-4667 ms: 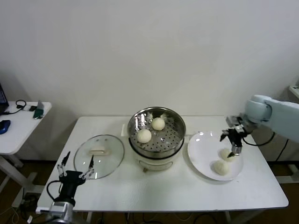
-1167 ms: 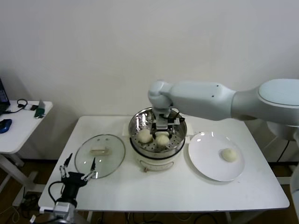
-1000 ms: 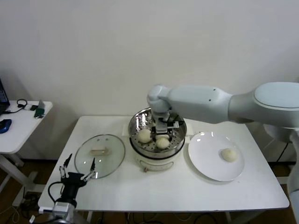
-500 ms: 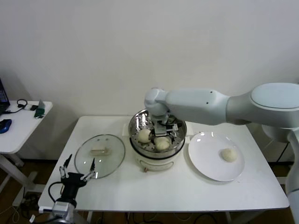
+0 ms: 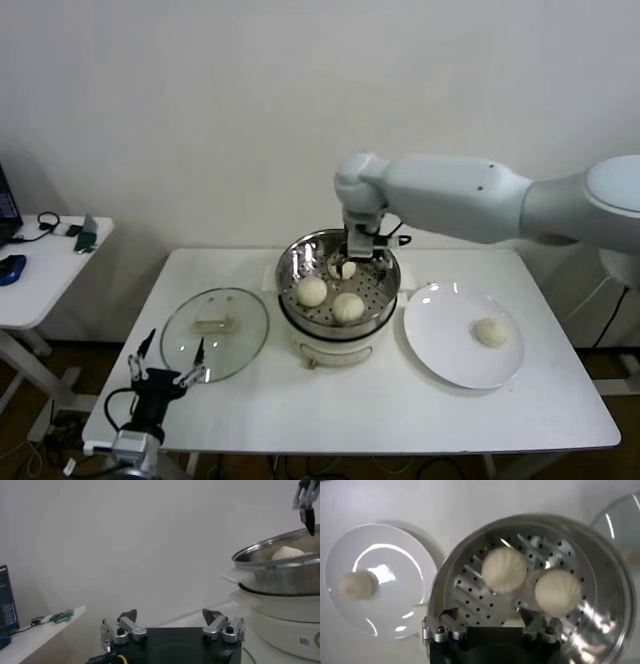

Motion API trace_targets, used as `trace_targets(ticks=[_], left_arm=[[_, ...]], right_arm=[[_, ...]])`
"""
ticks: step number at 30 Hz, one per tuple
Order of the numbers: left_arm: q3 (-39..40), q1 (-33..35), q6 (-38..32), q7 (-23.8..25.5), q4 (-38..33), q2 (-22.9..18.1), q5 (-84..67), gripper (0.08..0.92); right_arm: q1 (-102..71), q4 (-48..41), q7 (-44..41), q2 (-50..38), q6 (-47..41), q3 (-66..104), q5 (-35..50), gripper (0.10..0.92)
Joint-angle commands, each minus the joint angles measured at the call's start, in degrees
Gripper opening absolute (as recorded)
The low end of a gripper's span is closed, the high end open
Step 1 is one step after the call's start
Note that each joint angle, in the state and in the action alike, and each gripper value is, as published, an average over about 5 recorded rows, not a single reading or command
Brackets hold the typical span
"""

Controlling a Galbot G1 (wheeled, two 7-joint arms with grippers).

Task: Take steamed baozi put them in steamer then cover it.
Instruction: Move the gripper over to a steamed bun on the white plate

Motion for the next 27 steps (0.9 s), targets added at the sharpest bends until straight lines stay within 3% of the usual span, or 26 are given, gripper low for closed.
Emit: trace_targets(ticks=[1,7,11,19,27], left_arm=[[0.1,0.0,-0.2,0.1,0.2,0.2,-0.3,0.823],[0.5,0.2,-0.2,0.1,-0.1,0.4,-1.1,0.823],[0.6,0.0,-0.1,0.1,-0.2,0.4,-1.2,0.823],[0.3,0.3,-0.1,0.2,-0.5,0.5,-1.1,0.823],[0.2,0.4,0.4,0.2,-0.5,0.4,-0.3,0.823]], right_arm=[[8.3,0.7,6.6,-13.3,-15.9,-11.4,17.5,0.823],[7.5,3.6,7.4,-24.1,-30.5,-14.0,21.4,0.823],[2.2,3.5,7.1,-30.3,-34.8,-10.4,19.4,0.823],[-15.0,-0.4,7.2,-36.7,-36.2,3.0,10.1,0.823],[-29.1,-7.0,7.6,-35.7,-34.7,15.7,4.7,0.823]])
